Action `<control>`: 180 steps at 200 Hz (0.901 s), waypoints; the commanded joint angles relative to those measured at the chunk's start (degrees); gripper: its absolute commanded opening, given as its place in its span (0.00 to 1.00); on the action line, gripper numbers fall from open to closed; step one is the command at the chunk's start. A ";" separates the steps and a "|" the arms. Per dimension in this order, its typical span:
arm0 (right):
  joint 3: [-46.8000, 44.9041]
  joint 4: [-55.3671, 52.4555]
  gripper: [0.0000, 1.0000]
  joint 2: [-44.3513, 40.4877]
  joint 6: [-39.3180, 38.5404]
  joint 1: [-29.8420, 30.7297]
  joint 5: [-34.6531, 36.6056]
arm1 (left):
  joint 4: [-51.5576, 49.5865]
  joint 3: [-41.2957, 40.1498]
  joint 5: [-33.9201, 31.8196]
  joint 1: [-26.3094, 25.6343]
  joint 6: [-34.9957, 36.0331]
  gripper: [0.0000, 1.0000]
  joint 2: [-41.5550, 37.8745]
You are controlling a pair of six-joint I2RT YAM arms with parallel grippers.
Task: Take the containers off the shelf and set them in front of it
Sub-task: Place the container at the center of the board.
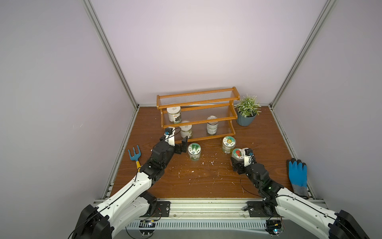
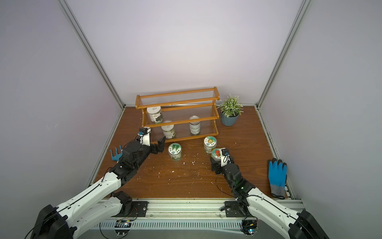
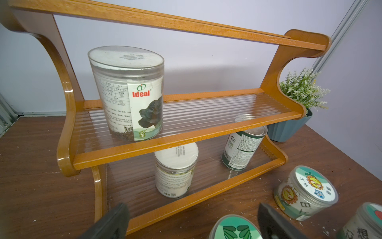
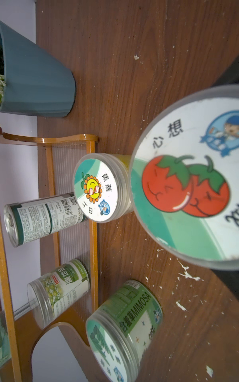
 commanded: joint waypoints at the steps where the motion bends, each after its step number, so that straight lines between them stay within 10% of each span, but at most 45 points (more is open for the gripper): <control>1: -0.61 7.71 0.64 1.40 1.66 0.43 2.28 | 0.40 0.51 0.49 0.58 0.11 1.00 0.04; 180: 5.41 9.36 0.83 17.49 1.58 1.49 5.01 | 0.92 -0.11 0.27 0.58 0.31 1.00 -0.29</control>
